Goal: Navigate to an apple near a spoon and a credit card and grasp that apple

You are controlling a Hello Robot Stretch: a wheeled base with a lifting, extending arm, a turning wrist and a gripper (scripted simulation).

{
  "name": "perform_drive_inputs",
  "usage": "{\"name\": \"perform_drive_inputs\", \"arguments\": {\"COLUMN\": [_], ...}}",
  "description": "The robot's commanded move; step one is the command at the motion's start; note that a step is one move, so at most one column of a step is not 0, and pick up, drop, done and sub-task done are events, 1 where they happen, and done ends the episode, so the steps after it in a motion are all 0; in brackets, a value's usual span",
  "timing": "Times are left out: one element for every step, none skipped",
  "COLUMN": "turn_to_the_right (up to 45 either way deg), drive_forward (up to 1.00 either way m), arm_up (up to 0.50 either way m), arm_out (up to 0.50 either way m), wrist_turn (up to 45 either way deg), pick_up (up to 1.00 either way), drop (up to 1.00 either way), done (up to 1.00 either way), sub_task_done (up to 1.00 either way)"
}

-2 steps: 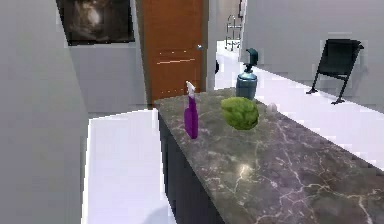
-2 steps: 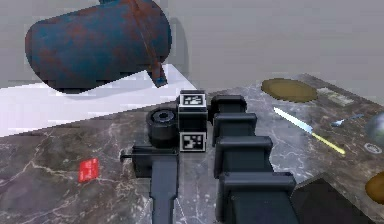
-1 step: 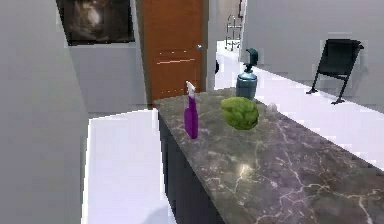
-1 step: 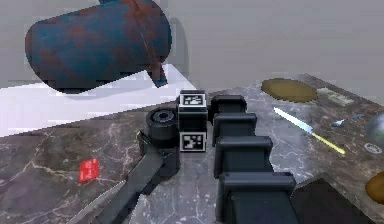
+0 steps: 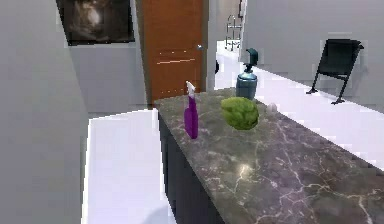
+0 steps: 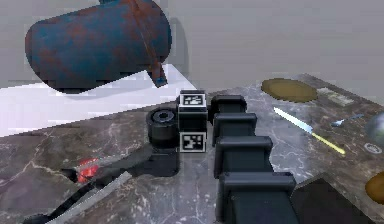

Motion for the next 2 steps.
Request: {"name": "perform_drive_inputs", "arguments": {"turn_to_the_right": [0.0, 0.0], "drive_forward": [0.0, 0.0], "arm_up": [0.0, 0.0], "arm_out": [0.0, 0.0], "wrist_turn": [45.0, 30.0], "pick_up": [0.0, 0.0], "drop": [0.0, 0.0], "done": [0.0, 0.0], "sub_task_done": [0.0, 0.0]}}
